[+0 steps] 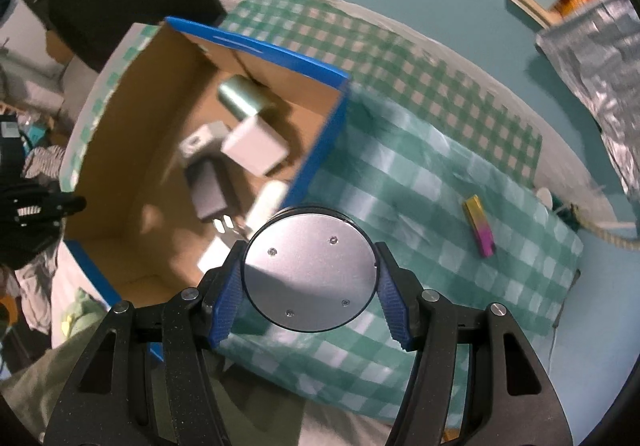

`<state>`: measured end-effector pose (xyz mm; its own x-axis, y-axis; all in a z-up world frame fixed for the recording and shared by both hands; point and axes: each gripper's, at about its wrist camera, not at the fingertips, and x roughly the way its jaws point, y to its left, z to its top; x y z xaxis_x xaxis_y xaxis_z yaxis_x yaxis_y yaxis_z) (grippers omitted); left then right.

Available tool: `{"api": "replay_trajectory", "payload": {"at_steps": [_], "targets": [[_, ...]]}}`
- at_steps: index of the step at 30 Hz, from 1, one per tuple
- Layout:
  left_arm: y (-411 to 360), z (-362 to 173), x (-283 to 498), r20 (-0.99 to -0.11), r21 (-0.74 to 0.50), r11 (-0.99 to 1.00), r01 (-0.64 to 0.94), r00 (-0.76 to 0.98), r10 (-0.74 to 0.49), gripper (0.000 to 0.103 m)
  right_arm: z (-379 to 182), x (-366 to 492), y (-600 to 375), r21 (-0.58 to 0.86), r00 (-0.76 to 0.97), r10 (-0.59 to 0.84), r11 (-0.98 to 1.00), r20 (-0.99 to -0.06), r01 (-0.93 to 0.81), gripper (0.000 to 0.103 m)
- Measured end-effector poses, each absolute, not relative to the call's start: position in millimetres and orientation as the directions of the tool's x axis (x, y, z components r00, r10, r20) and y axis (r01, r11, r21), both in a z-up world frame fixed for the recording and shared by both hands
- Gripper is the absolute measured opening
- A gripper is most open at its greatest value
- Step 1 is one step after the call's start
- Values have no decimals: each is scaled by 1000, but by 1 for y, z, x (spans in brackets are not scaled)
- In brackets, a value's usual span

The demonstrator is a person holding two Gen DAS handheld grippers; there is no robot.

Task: Organize rigid objects
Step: 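Carry the puck speaker with the right gripper into the box and release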

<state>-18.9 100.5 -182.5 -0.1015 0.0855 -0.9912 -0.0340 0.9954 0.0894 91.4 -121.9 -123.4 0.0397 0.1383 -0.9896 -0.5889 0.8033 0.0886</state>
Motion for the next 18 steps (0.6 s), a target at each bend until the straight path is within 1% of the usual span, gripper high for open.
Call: {"api": "replay_trajectory", "payload": {"at_steps": [9,18], "targets": [[100,-182,-17,-991,89,995,-34,-102,85,5,-122,85,-77,94,32,152,749,-988,-656,62],[99,-182,-17,-991,89,995,-36,-100,85,5,-139,82,-49,82,15,128,716,-992,-693,62]]}}
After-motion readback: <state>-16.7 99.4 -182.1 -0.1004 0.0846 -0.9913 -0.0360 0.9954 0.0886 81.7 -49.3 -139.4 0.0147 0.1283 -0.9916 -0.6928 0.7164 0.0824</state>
